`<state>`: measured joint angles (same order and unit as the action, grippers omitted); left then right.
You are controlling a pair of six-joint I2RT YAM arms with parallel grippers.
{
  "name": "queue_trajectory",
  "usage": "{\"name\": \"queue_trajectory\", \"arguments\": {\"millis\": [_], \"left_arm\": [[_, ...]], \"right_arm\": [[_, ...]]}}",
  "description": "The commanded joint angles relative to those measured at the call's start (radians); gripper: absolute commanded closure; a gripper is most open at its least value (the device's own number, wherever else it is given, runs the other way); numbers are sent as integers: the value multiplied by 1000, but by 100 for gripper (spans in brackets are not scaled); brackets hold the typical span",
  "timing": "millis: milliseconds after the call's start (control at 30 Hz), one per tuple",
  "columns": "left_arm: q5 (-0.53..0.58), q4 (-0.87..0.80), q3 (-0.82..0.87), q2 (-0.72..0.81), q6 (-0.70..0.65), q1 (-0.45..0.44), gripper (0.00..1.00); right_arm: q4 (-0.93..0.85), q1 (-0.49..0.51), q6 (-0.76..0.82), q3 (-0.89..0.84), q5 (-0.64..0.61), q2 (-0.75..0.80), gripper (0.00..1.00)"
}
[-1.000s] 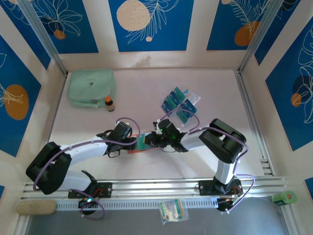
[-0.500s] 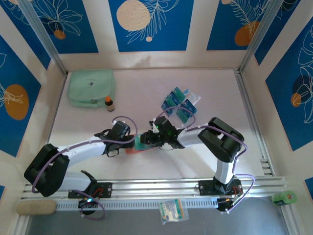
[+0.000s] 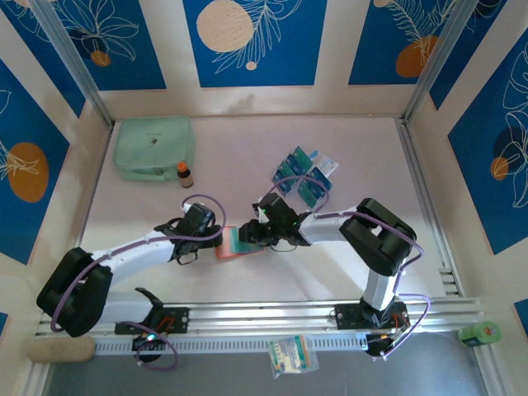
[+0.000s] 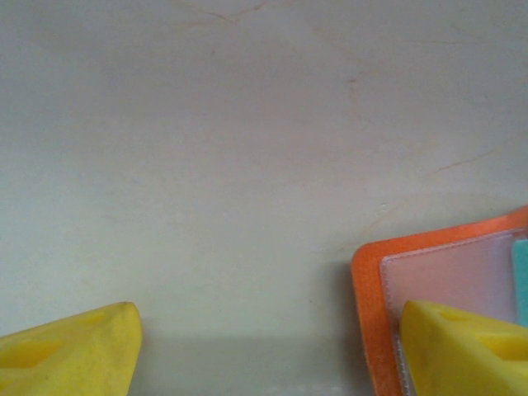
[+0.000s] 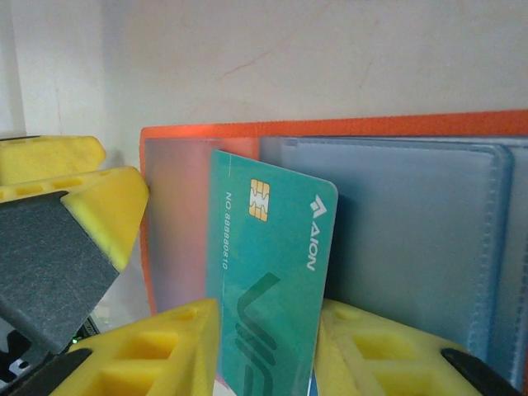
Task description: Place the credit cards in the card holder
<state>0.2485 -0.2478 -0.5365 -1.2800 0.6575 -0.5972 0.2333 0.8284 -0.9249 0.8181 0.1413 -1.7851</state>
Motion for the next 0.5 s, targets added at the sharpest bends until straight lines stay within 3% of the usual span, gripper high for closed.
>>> {"name": "queue_trajectory", "arguments": {"millis": [0, 333, 467], "left_arm": [[12, -7, 13, -23, 10, 14, 19], [-11, 26, 3, -71, -15, 15, 19], [-14, 31, -4, -84, -24, 15, 19]], "right_arm": [[-123, -6, 48, 12, -49, 37, 63], [-240, -3, 110, 54, -114, 95, 60], [-250, 0, 123, 73, -122, 89, 64]]}}
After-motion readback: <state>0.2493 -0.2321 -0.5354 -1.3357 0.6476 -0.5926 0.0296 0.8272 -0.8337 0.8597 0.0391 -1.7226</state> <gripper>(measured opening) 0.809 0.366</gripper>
